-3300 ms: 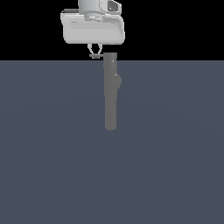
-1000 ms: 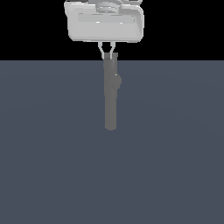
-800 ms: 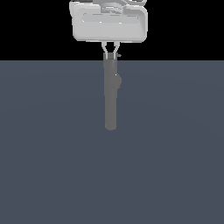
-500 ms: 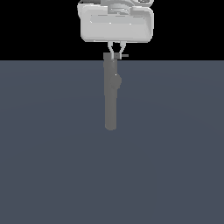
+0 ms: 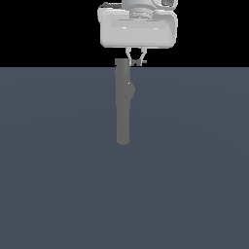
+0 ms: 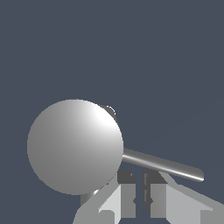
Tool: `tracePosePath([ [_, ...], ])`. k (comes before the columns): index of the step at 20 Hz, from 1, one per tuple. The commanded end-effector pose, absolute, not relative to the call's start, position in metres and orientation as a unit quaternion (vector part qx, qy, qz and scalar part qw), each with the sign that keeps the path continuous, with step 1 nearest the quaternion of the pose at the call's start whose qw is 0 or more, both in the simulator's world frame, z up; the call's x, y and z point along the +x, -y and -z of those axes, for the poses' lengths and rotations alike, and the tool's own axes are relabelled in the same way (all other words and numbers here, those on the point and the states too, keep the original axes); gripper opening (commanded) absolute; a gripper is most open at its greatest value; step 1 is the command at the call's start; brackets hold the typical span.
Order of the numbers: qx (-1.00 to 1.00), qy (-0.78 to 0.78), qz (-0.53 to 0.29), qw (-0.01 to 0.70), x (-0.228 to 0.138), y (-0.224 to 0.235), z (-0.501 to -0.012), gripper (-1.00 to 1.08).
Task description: Turn on the faucet by rotating a designated handle.
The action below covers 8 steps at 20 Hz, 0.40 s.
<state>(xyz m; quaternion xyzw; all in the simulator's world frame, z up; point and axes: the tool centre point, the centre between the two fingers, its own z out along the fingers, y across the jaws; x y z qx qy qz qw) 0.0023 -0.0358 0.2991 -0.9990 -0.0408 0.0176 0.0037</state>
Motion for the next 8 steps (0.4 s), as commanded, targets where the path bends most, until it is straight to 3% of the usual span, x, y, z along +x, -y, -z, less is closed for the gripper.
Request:
tracePosePath([
  [1, -0.999, 0.038, -0.004, 0.002, 0.023, 0.041, -0.3, -1.0],
  [8, -1.0, 0.03, 0.0, 0.0, 0.041, 0.054, -0.301, -1.0],
])
